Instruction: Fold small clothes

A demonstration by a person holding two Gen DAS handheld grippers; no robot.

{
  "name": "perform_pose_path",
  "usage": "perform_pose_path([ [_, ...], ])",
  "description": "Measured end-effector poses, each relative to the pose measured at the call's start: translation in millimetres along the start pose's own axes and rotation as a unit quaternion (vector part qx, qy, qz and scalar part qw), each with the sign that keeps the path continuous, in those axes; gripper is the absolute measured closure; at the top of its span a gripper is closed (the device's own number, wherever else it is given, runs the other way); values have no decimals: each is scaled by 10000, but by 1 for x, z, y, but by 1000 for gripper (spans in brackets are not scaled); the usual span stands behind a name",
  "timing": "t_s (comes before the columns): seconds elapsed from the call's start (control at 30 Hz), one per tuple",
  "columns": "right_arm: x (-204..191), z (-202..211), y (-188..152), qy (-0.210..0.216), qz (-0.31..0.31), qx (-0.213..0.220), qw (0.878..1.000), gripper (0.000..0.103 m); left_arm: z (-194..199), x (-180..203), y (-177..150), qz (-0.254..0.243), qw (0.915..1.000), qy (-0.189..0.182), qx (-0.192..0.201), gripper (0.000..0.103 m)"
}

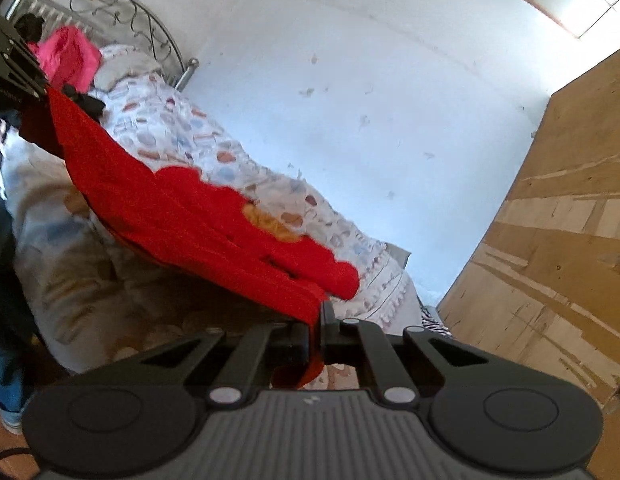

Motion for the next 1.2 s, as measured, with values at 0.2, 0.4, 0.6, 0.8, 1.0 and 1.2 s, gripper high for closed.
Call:
perform_pose_path([
  [0.2,18,57,41,-140,-373,313,9987,98,64,-1,30,52,9994,-234,243,99],
  [0.4,45,66,67,-203,-841,577,9946,98,86,-8,58,150,9983,-387,420,99],
  [0.6,62,16,73,-172,-774,635,9948,98,46,-27,77,147,9986,-347,372,99],
  [0.8,85,-64,84,-154,-535,647,9964,98,-22,-46,106,-70,9993,-277,244,98],
  [1.0,102,-172,87,22,-415,405,9983,98,-118,-56,129,-128,9996,-179,-149,98],
  [1.2,102,-282,66,210,-324,-125,9992,98,-228,-72,119,238,9970,-159,-722,98],
])
Point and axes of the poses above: each gripper's, at about its wrist camera, not at the fingertips, and z roughly against the way its jaws point, x to its right, y to its top, the point moved 4 cm from there along -z, roughly the way its jaws point, and after that the axes turned 8 degrees about x, right-handed, at the moved point
